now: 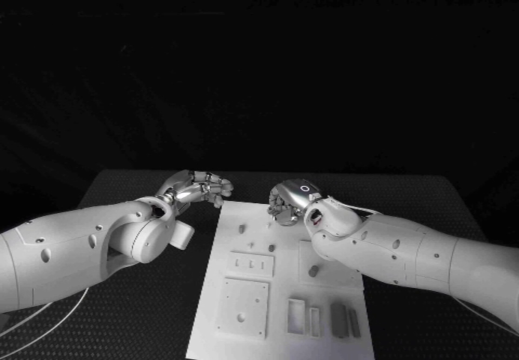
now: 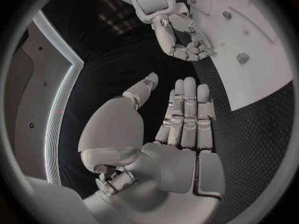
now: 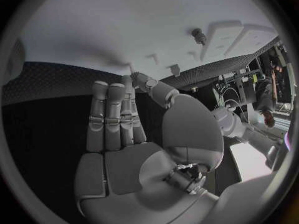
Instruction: Assemble the parts on the task board
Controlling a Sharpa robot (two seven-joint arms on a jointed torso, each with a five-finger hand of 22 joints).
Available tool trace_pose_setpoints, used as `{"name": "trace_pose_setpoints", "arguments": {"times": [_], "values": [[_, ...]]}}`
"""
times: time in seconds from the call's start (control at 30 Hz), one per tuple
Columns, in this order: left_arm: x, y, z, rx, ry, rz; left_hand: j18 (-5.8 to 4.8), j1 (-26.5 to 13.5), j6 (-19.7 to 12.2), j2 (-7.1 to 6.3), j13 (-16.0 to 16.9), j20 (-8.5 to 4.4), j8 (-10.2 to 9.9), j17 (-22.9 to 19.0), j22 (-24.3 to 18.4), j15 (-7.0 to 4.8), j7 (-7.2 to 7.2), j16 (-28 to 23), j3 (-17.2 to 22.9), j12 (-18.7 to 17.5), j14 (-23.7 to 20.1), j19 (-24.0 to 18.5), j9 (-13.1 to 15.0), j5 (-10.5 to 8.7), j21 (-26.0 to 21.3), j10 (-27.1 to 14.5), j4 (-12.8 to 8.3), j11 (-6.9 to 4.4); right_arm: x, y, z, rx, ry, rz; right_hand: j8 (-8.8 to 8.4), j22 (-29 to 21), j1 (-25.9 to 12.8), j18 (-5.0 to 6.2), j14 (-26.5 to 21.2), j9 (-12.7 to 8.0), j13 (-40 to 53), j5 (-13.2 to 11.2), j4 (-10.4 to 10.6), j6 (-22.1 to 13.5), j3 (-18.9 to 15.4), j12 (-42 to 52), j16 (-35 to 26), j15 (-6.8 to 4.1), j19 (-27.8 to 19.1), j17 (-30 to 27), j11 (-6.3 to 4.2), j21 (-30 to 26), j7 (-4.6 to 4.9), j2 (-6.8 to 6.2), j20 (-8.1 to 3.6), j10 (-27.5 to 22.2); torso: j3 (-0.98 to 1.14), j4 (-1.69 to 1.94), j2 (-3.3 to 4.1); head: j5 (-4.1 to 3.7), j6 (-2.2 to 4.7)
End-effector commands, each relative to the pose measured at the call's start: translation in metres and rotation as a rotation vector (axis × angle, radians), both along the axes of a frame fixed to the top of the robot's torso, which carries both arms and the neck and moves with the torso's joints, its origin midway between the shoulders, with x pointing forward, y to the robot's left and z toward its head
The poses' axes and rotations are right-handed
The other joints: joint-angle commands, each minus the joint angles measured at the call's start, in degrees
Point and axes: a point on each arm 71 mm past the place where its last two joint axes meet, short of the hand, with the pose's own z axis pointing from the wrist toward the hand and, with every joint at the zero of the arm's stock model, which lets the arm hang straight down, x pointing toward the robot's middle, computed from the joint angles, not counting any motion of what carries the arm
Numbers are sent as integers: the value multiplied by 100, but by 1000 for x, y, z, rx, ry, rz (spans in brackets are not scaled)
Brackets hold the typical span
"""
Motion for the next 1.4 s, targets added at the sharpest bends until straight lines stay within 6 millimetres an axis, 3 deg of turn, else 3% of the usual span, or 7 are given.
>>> {"name": "trace_pose_setpoints", "arguments": {"times": [0.03,0.77,0.9,0.93,1.07,1.17,1.4], "values": [[0,-2,2,-4,-7,-14,58,-17,-26,-7,6,-4,-23,-6,-10,-19,22,0,33,-31,-39,-42,10,-33,25,-29,-1,18,-2,-3,-7,-22,31,-5,24,102,35,90,4,12,8,31,9,40,40,-19,40,-35,11,-9,2,26,6,41,-45,39,0,4,0,-4,-13],[0,-1,2,-3,-7,-12,58,-15,-31,-10,13,-4,-35,-9,-12,-18,21,1,33,-47,-39,-44,20,-33,27,-36,-3,20,0,-6,-9,-1,49,-13,1,94,30,91,-10,24,24,18,16,23,47,-45,43,-29,5,-32,8,28,13,25,-46,21,-9,11,0,-11,11],[0,0,2,-2,-6,-10,58,-16,-32,-11,14,-4,-37,-9,-13,-18,22,1,33,-49,-39,-44,21,-33,28,-37,-3,21,1,-7,-10,10,73,-16,-183,80,15,91,-84,-24,-23,-55,58,-250,43,-234,25,70,-72,-90,115,-7,130,-61,-12,-262,-9,13,0,-10,13],[0,0,2,-2,-6,-10,58,-17,-35,-12,15,-4,-40,-10,-13,-18,25,2,32,-52,-39,-44,22,-33,28,-38,-2,24,1,-7,-10,14,76,-18,-310,82,18,91,-88,-72,-87,-186,83,-458,27,-305,53,135,-78,-95,192,-4,221,-146,-6,-493,-9,14,0,-13,12],[0,0,2,-2,-6,-8,58,-17,-39,-16,17,-4,-45,-11,-14,-18,28,2,32,-57,-39,-44,24,-33,29,-41,-3,27,3,-11,-9,32,70,-28,-607,93,98,91,-124,-211,-267,-245,140,-958,-7,-309,125,262,-97,-93,331,13,445,-356,1,-971,-10,10,0,-15,16],[0,1,2,-2,-7,-7,58,-17,-43,-20,18,-4,-50,-11,-15,-18,30,2,32,-61,-40,-44,25,-33,30,-44,-3,29,3,-12,-8,45,60,-31,-695,101,128,91,-149,-271,-370,-268,184,-1118,-77,-306,169,311,-109,-96,384,31,505,-461,5,-1146,-9,6,-1,-19,18],[0,2,2,-1,-8,-3,59,-14,-56,-24,22,-4,-62,-13,-16,-18,32,3,33,-71,-39,-45,28,-33,31,-49,-4,30,0,-19,-4,79,35,-32,-759,102,203,91,-138,-334,-487,-255,208,-1273,-172,-291,253,340,-87,-102,416,72,462,-548,-6,-1261,-5,7,-4,-32,32]]}}
